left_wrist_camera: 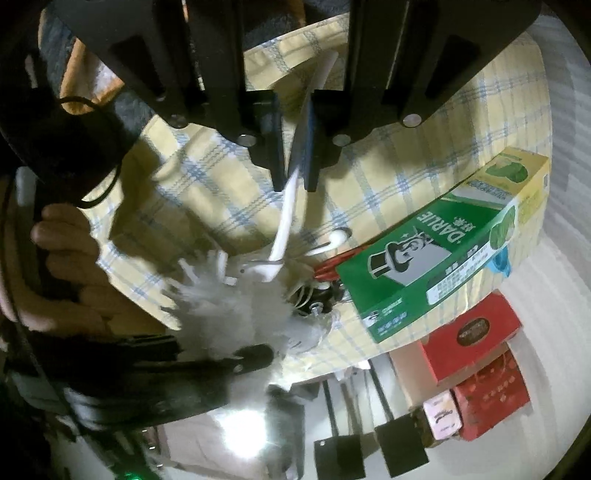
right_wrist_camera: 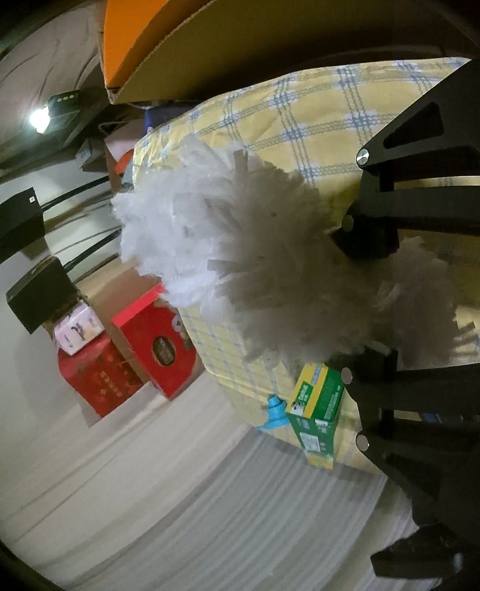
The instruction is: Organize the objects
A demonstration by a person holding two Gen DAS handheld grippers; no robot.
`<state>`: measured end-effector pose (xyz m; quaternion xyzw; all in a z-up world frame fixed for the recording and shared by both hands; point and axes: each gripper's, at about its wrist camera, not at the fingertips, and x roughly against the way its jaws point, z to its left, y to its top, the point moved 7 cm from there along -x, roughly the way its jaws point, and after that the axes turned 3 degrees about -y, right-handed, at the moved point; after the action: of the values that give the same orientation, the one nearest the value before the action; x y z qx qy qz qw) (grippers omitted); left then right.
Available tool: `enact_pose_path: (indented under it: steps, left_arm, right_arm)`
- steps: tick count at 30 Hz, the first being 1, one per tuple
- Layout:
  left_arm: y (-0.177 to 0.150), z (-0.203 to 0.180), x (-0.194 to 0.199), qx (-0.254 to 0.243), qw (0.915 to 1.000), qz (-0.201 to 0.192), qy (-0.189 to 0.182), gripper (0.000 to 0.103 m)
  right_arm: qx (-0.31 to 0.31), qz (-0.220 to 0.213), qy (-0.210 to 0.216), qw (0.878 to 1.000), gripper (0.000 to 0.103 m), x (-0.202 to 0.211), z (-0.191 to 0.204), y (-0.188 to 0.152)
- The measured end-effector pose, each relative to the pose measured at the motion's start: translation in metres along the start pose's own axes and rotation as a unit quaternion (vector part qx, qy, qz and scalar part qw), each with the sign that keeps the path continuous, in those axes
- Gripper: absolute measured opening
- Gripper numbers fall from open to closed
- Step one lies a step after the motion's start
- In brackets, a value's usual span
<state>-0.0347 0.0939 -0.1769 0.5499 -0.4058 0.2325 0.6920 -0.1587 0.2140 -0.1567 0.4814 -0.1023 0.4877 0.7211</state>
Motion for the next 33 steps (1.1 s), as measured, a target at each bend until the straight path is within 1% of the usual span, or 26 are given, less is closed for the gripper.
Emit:
enact_pose_path:
  steps: [3, 5, 8, 10, 11, 12, 15, 22, 30, 33]
  left_arm:
    - [0.001, 0.010, -0.002, 0.017, 0.9999, 0.003, 0.002, 0.020]
    - [0.001, 0.016, -0.002, 0.025, 0.9997, 0.003, 0.005, 0.020]
    - [-0.003, 0.019, -0.007, 0.015, 0.9996, 0.019, 0.015, 0.020]
    - [-0.006, 0.020, -0.009, 0.013, 0.9995, 0.021, 0.021, 0.020]
    - [-0.006, 0.020, -0.010, 0.016, 0.9995, 0.021, 0.017, 0.018]
    - [-0.006, 0.020, -0.010, 0.019, 0.9996, 0.019, 0.011, 0.014]
    - [-0.002, 0.021, -0.005, 0.019, 0.9997, 0.005, 0.012, 0.013]
    - [0.008, 0.020, 0.017, 0.015, 0.9991, -0.036, 0.018, 0.014]
    - [0.018, 0.014, 0.035, 0.003, 0.9980, -0.060, 0.020, 0.014]
    - [0.022, 0.011, 0.040, 0.003, 0.9979, -0.064, 0.007, 0.014]
  right_arm:
    - [-0.001, -0.003, 0.008, 1.000, 0.030, 0.004, 0.004, 0.004]
    - [0.001, -0.006, 0.014, 1.000, 0.029, 0.010, 0.008, 0.005]
    - [0.006, -0.010, 0.013, 1.000, 0.028, 0.015, 0.014, 0.008]
    - [0.022, -0.018, -0.006, 1.000, 0.028, 0.020, 0.018, 0.009]
    - [0.031, -0.021, -0.017, 0.999, 0.028, 0.022, 0.021, 0.010]
    - [0.041, -0.024, -0.027, 0.999, 0.028, 0.025, 0.024, 0.010]
    - [0.062, -0.034, -0.043, 0.997, 0.029, 0.032, 0.032, 0.012]
    - [0.067, -0.058, -0.028, 0.996, 0.029, 0.058, 0.043, 0.021]
    - [0.081, -0.081, -0.031, 0.993, 0.029, 0.081, 0.054, 0.024]
    - [0.090, -0.092, -0.040, 0.991, 0.029, 0.091, 0.057, 0.026]
